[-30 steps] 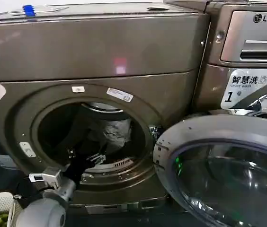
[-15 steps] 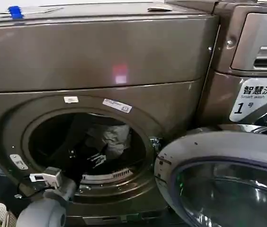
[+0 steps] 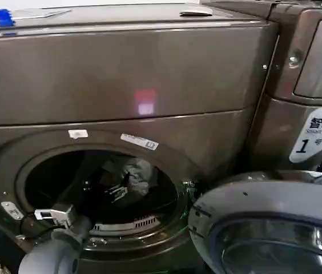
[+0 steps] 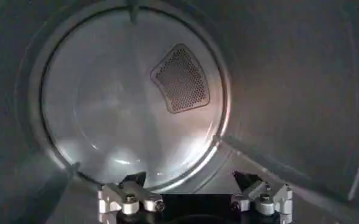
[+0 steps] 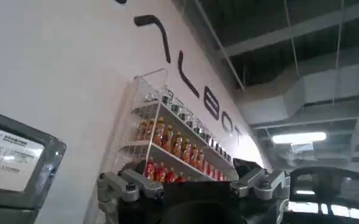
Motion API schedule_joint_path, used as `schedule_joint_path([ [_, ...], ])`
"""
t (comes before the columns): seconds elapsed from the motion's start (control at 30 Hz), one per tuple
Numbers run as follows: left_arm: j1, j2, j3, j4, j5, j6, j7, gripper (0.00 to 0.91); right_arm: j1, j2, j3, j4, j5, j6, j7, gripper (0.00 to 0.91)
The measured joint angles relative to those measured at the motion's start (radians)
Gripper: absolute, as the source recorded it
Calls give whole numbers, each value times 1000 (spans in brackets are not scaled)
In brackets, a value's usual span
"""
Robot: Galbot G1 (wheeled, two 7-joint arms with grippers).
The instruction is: Grasp the clothes from the dryer.
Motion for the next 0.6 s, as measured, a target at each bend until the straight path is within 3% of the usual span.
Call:
schedule_joint_path([
  [0.6,-88,2,20,106,-8,-43,-14,907,-29,-13,47,39,-45,-13,32,907],
])
